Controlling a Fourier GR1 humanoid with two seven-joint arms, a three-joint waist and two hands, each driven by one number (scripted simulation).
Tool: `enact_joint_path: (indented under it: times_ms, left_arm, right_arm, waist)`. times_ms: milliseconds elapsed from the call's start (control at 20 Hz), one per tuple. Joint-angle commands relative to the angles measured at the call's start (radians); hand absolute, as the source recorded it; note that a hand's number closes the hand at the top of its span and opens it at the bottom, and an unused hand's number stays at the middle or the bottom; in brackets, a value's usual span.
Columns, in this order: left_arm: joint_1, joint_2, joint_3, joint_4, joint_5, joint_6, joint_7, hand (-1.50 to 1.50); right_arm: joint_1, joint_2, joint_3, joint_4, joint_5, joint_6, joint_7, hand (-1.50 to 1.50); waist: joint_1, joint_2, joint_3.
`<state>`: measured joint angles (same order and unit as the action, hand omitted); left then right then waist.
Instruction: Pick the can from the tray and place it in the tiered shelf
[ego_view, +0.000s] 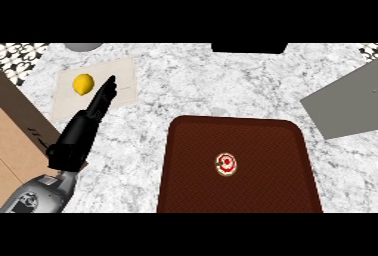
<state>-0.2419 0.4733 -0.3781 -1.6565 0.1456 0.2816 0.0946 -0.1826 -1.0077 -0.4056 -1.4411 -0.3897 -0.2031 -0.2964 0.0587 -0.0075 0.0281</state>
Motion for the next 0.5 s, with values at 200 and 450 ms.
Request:
enact_joint_path:
  times_ms: [200, 450]
  left_arm:
    - [-0.001, -0.101, 0.002, 0.119, 0.028, 0.017, -0.003, 0.0]
    - [-0.015, -0.096, 0.008, 0.126, 0.025, 0.003, 0.014, 0.0]
  right_arm:
    - [-0.203, 0.019, 0.053, 0.23, -0.02, 0.079, -0.068, 1.5]
    - [-0.276, 0.062, 0.1, 0.327, 0.019, 0.09, -0.129, 1.5]
  waist:
    - [-0.018, 0.025, -0.028]
    - [-0.027, 0.025, -0.027]
